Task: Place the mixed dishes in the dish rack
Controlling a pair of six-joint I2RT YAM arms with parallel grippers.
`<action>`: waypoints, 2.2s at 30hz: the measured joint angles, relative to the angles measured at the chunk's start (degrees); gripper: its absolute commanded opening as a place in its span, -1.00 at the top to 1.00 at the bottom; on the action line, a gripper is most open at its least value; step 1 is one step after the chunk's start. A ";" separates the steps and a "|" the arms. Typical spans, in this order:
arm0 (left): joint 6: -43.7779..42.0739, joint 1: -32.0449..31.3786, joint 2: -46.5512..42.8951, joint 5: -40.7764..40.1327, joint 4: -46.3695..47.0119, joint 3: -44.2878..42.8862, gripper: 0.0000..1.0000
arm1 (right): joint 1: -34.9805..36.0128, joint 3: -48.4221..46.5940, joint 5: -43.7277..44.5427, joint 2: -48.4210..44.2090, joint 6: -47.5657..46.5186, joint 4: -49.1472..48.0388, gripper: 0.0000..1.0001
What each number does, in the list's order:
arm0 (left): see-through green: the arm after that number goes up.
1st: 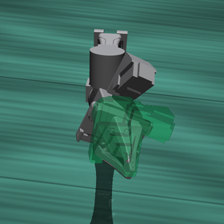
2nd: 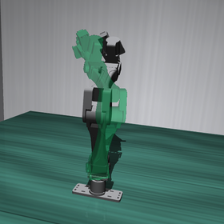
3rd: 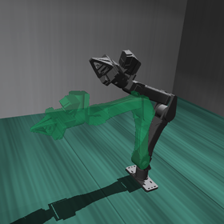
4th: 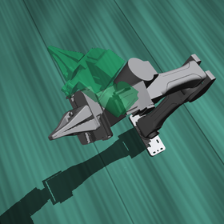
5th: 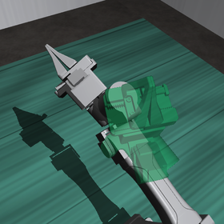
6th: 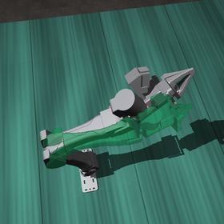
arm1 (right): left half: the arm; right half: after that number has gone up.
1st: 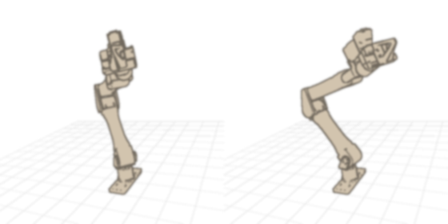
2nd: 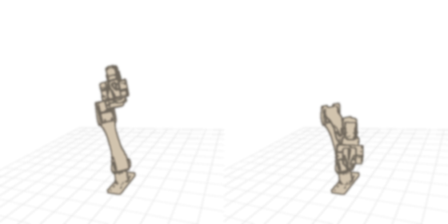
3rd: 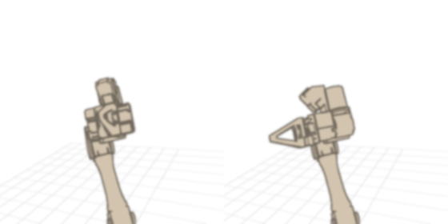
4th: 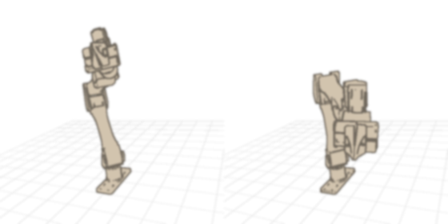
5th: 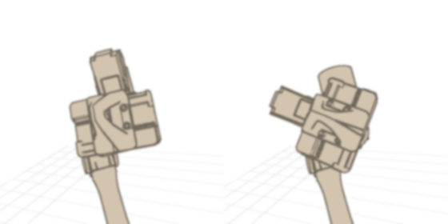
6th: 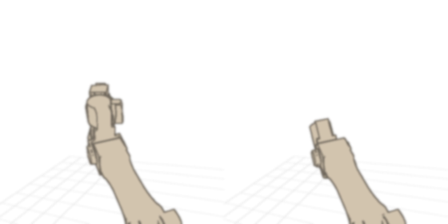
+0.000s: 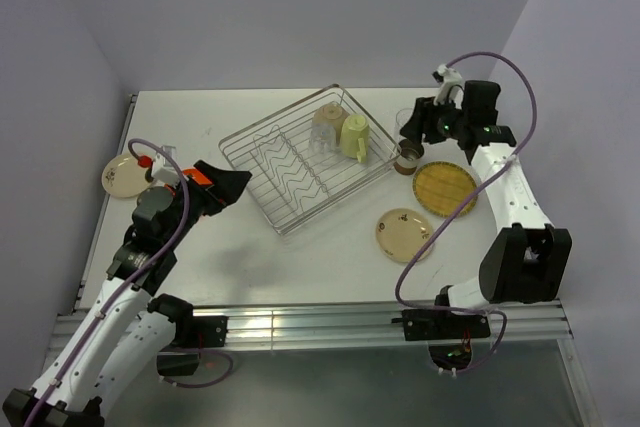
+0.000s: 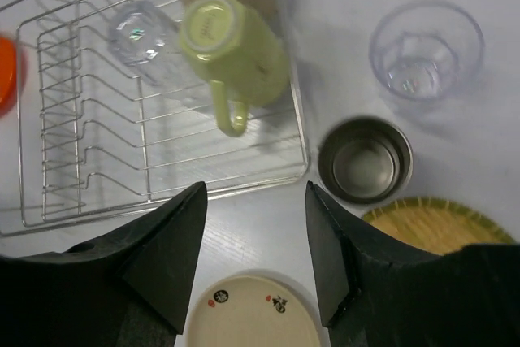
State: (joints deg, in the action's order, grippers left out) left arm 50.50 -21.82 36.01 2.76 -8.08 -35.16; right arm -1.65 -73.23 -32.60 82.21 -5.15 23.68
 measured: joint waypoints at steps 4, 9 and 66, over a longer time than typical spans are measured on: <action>0.52 0.00 -2.56 0.74 3.91 3.13 -0.98 | -5.81 3.98 3.26 0.68 5.29 0.04 -0.11; 1.27 0.00 -2.64 2.47 6.60 3.80 -0.98 | -8.09 5.05 10.47 5.40 11.41 -0.79 -0.09; 17.18 -0.02 20.15 25.18 37.00 -2.45 -0.98 | -13.60 14.25 -11.65 -14.16 -2.27 -20.59 1.00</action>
State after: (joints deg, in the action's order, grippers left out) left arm 67.68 -21.85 56.16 27.94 28.93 -37.60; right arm -15.25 -58.98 -44.25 68.05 -7.42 3.09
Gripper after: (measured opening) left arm 0.992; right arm 0.093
